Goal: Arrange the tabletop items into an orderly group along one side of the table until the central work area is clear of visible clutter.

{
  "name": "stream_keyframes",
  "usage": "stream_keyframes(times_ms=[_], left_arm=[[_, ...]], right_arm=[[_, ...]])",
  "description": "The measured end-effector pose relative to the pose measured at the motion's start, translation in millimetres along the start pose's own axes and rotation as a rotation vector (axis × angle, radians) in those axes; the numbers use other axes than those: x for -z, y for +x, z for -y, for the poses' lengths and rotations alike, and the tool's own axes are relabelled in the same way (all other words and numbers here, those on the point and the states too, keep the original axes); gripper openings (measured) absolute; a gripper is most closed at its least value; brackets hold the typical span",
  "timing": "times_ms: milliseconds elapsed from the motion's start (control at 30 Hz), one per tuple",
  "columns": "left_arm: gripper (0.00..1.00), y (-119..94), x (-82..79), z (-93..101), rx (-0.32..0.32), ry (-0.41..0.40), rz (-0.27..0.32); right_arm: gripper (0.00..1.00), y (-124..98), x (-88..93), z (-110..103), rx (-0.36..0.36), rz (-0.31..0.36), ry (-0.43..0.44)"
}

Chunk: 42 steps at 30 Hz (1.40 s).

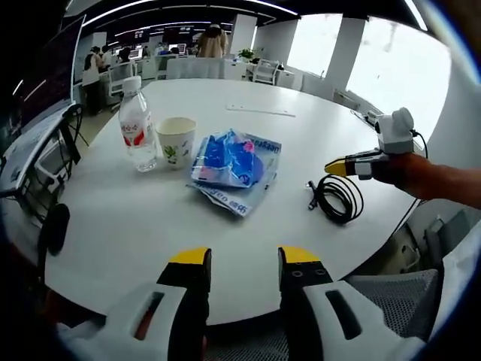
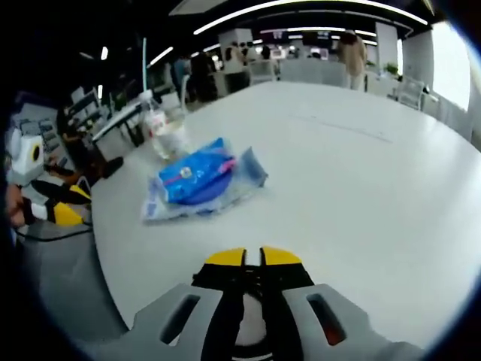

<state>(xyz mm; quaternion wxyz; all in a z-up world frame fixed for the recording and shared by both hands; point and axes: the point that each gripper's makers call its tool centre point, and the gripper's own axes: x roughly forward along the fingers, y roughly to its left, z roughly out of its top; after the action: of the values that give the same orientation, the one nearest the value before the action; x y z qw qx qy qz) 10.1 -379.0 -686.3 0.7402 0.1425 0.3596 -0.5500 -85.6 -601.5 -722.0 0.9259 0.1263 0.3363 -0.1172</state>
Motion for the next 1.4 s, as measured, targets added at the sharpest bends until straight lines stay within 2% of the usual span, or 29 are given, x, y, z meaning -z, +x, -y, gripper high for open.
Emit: stream_keyframes(times_ms=[200, 433, 633, 1400], left_arm=[[0.34, 2, -0.2, -1.2, -0.003, 0.000, -0.006], [0.34, 4, -4.6, -2.2, -0.008, 0.005, -0.006], [0.34, 4, -7.9, -3.5, -0.014, 0.009, -0.005], [0.34, 3, 2.0, -9.9, -0.027, -0.033, -0.024]], right_arm=[[0.04, 12, -9.5, -2, -0.018, 0.009, 0.006], [0.05, 32, -28.8, -13, -0.064, 0.021, -0.007], [0.05, 43, -35.7, -18, -0.093, 0.015, -0.027], [0.06, 73, -59.4, -23, -0.152, 0.006, -0.083]])
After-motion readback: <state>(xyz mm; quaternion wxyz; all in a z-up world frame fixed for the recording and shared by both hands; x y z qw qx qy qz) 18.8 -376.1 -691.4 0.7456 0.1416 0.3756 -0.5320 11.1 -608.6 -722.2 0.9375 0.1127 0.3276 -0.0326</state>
